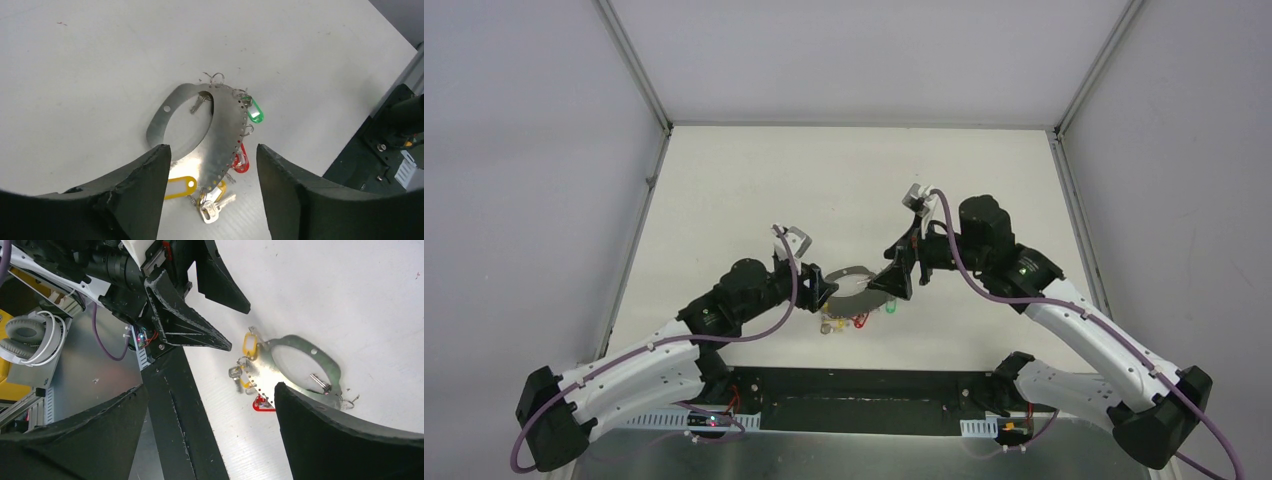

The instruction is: Put the keys on the keyring

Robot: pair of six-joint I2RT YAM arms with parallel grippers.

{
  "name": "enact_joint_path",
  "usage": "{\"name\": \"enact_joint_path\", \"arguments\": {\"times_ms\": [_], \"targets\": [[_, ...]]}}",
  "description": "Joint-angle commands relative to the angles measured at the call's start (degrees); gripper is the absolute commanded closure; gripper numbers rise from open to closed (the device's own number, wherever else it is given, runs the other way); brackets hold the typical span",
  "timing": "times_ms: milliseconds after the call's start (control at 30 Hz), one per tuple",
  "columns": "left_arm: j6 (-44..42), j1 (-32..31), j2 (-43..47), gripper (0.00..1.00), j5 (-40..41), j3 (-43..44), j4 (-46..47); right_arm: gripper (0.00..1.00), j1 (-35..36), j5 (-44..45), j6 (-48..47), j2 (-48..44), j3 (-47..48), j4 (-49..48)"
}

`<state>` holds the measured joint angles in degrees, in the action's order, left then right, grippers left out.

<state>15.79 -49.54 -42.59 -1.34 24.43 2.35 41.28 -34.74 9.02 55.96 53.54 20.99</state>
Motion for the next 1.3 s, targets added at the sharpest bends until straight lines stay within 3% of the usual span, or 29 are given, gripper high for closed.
{"name": "enact_joint_path", "arguments": {"times_ms": [0, 267, 500, 633, 800, 933, 1133, 1267], "targets": [[1.01, -0.21, 4.00, 0.29, 5.42, 0.70, -6.94, 0.01, -1.08, -2.07, 1.43, 0.55, -0.62, -5.40], [1.64, -0.14, 2.62, 0.01, 9.50, 5.26, -13.92, 0.00, -5.62, -3.60, 3.52, 2.45, -2.38, -8.06], [0.41, 4.32, 1.72, 0.01, 10.97, 8.06, -18.80, 0.00, -15.53, -6.44, 7.12, 4.79, -5.09, -8.40], [2.05, 15.00, 4.85, 0.01, 2.77, 6.34, -20.60, 0.00, -24.03, -6.20, 9.99, 5.58, -7.72, -8.51], [1.92, 26.53, 8.53, 0.01, -1.07, 5.61, -23.66, 0.00, -34.84, -4.58, 10.75, 5.41, -10.80, -8.60], [-0.38, 30.60, 8.67, 0.01, 0.39, 6.50, -25.79, 0.00, -39.73, 1.93, 9.62, 3.63, -12.83, -8.41], [-7.10, 31.08, 6.33, 0.01, 5.36, 9.16, -26.78, 0.00, -40.39, 19.10, 8.67, -0.23, -16.18, -10.88], [-10.73, 31.08, 4.52, 0.01, 9.71, 10.19, -26.51, 0.00, -40.34, 22.48, 5.80, -2.33, -19.39, -16.13]]}}
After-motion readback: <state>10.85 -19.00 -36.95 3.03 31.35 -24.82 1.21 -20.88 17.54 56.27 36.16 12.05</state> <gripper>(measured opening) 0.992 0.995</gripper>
